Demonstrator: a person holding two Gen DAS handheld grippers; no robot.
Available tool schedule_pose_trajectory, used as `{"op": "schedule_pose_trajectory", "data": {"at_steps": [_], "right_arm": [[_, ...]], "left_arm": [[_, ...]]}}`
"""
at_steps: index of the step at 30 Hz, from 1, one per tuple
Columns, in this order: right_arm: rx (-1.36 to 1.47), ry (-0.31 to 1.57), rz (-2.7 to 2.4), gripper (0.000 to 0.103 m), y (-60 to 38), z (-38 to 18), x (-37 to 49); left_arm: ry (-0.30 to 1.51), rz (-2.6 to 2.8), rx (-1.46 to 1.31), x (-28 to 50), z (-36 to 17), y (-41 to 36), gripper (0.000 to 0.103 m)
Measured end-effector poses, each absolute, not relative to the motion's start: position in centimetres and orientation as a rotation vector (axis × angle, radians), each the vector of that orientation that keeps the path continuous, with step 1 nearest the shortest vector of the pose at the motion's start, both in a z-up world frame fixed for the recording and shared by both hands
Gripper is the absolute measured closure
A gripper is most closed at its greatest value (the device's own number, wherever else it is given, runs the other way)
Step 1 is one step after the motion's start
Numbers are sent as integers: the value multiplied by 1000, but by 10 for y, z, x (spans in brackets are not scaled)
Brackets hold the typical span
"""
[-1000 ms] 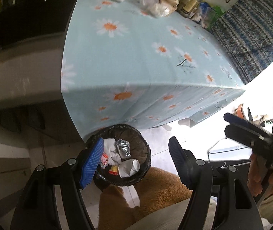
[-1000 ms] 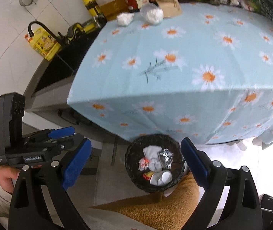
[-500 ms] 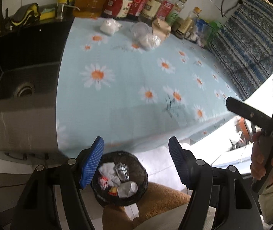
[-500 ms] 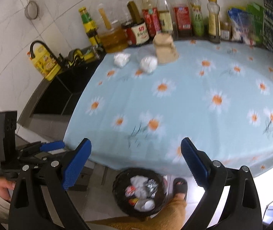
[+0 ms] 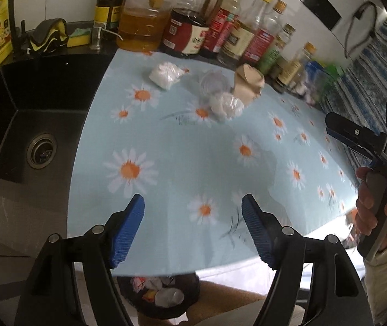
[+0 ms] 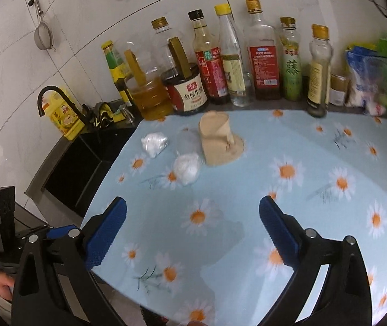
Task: Collect trash
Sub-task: 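Raise both open tools back over the counter, then grasp the brown paper cup with the right tool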
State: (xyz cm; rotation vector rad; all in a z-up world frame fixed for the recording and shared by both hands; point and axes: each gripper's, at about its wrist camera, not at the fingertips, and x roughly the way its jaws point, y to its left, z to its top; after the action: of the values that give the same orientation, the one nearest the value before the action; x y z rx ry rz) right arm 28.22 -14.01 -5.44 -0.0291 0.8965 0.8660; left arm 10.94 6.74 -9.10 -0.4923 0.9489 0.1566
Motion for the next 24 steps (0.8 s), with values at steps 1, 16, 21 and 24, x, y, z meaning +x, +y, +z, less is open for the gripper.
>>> {"op": "schedule_pose_trajectory", "data": {"at_steps": [1, 16, 21, 24], "right_arm": [[-35, 895, 877, 5, -138, -55, 291], [-136, 912, 1035, 5, -81, -77, 392], [-188, 915, 1060, 7, -58, -93, 407], [-203, 928, 1057, 14, -47, -102, 416]], "left_arm": [[948, 173, -493, 115, -90, 66, 25], [983, 350, -541, 158, -91, 60, 24], [1002, 392, -566, 163, -99, 57, 24], [1016, 403, -568, 167, -101, 55, 24]]}}
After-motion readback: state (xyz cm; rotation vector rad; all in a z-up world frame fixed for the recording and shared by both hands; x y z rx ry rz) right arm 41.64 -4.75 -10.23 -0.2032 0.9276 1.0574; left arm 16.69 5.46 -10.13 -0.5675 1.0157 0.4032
